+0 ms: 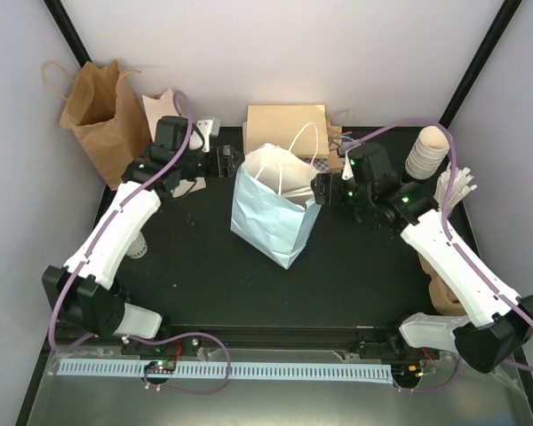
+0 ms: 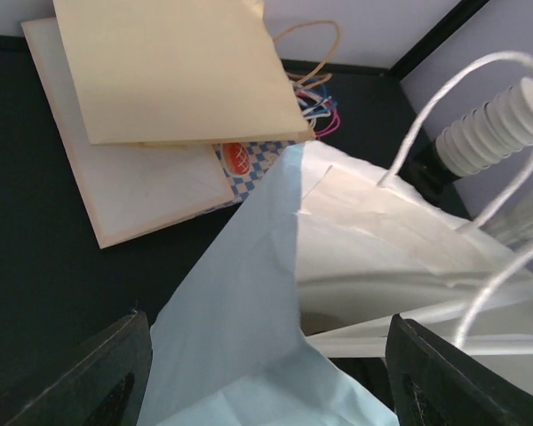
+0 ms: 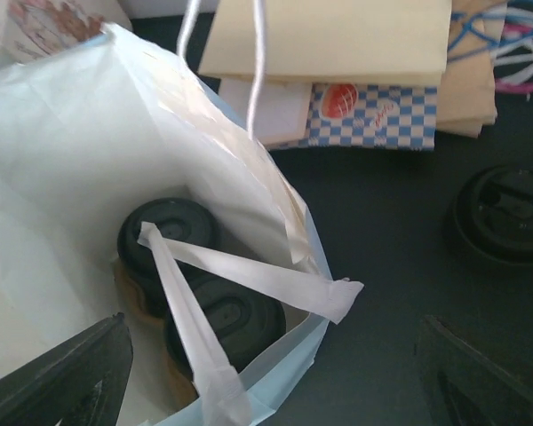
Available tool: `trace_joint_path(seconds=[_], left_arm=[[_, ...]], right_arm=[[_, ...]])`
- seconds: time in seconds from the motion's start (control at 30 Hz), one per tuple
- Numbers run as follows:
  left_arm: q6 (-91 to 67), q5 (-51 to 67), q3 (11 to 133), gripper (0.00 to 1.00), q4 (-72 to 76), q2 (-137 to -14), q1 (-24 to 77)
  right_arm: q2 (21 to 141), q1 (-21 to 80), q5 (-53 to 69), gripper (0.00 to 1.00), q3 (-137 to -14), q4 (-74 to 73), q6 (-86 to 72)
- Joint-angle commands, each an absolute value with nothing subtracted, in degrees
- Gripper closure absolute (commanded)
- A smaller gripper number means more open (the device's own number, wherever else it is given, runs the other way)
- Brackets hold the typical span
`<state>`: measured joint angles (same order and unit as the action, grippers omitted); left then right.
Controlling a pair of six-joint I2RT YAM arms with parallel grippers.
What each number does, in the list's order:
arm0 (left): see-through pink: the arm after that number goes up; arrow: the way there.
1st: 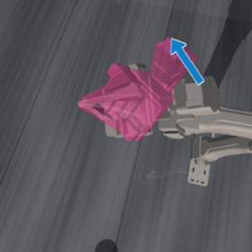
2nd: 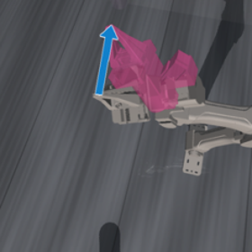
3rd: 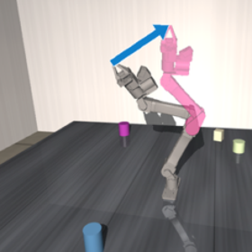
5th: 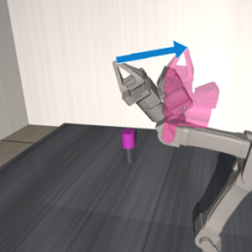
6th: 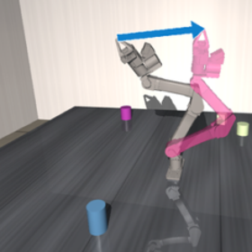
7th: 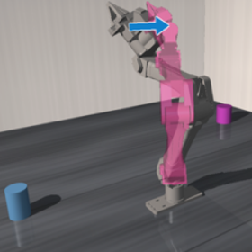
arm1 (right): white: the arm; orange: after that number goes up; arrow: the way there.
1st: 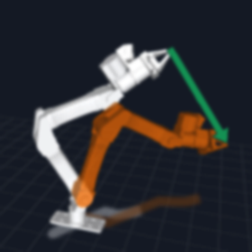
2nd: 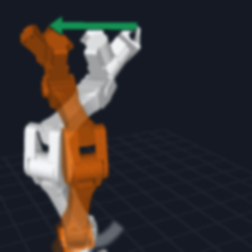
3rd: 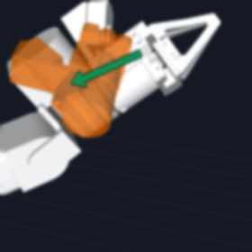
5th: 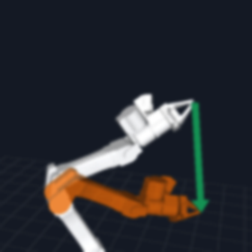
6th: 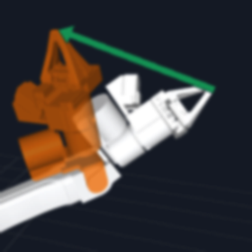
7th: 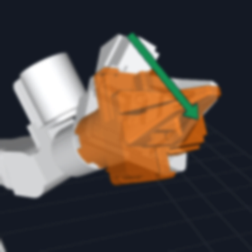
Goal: Pack the takeout coffee
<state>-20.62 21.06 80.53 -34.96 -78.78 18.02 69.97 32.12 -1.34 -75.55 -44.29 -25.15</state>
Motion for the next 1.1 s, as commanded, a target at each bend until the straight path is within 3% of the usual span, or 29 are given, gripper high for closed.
trace_joint_path(seconds=[0.0, 0.37, 0.8, 1.07], left_arm=[[-16.74, 22.83, 84.92, 0.26, -37.68, -82.42, 17.75], [-13.96, 24.89, 85.32, 0.37, -45.65, -86.42, 17.84], [-15.55, 22.56, 68.15, 0.40, -42.72, -76.68, 17.84], [-14.24, 22.54, 76.22, 0.35, -46.39, -75.69, 17.84]], right_arm=[[71.88, 32.16, -2.76, 0.12, -76.69, -46.47, -27.23], [72.23, 37.77, 0.64, 0.17, -73.93, -46.43, -28.17], [69.48, 42.78, 0.29, 0.17, -65.94, -44.73, -31.04], [69.33, 42.78, -1.31, 0.05, -75.03, -48.08, -28.49]])
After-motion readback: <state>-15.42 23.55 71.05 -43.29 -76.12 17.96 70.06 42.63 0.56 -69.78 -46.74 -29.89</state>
